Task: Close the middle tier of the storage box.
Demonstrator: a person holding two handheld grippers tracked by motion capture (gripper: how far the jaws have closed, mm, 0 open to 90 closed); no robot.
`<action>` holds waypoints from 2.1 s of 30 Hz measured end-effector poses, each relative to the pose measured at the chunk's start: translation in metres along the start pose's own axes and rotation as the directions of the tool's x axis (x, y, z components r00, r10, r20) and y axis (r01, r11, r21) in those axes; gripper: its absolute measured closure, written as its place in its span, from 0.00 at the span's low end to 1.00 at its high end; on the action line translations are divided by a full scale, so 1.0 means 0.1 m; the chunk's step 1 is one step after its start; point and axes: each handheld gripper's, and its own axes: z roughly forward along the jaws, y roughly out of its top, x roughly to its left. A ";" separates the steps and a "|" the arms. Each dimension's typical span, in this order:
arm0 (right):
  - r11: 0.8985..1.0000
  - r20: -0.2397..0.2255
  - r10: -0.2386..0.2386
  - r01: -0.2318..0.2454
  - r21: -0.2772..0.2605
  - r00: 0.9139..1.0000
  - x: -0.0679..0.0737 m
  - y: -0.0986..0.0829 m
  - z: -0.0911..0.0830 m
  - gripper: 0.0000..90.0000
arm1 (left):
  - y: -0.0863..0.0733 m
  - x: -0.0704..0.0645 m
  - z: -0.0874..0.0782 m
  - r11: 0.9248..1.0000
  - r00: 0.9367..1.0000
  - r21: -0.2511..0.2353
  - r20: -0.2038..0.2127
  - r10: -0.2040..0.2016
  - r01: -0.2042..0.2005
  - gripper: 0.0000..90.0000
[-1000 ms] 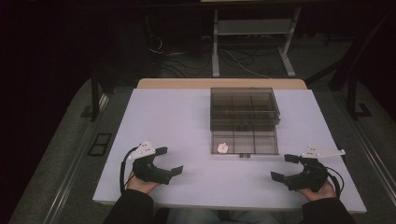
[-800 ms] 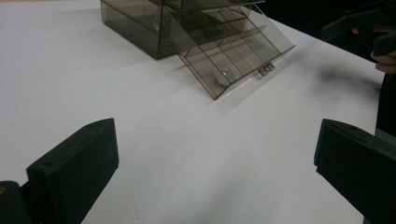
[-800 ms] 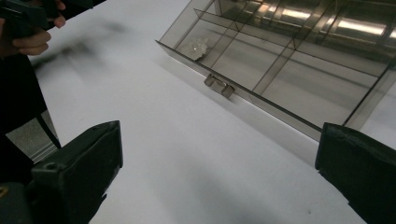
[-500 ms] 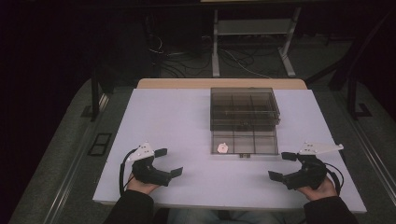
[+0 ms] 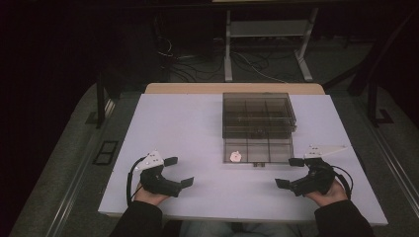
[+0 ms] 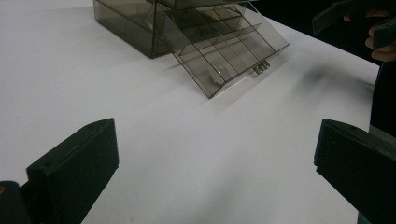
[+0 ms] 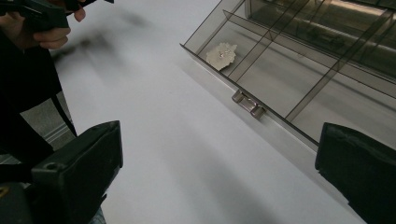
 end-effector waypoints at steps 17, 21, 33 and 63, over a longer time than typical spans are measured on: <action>0.998 -0.030 0.001 0.001 0.065 1.000 0.00 0.10 0.16 0.06 | 0.00 0.02 0.00 1.000 1.000 0.002 0.001 -0.005 0.005 0.00; 0.998 -0.038 -0.001 0.003 0.069 0.999 0.00 0.11 0.19 0.17 | -0.01 0.02 0.01 1.000 1.000 0.003 0.002 -0.004 0.004 0.00; 0.995 -0.030 -0.003 0.006 0.095 1.000 -0.06 0.12 0.28 0.42 | -0.01 0.03 0.02 1.000 1.000 0.007 0.005 -0.002 0.002 0.00; 0.973 0.072 0.102 -0.115 0.202 0.992 -0.23 0.08 0.56 0.99 | -0.01 0.05 0.05 1.000 1.000 0.027 0.013 0.005 -0.005 0.00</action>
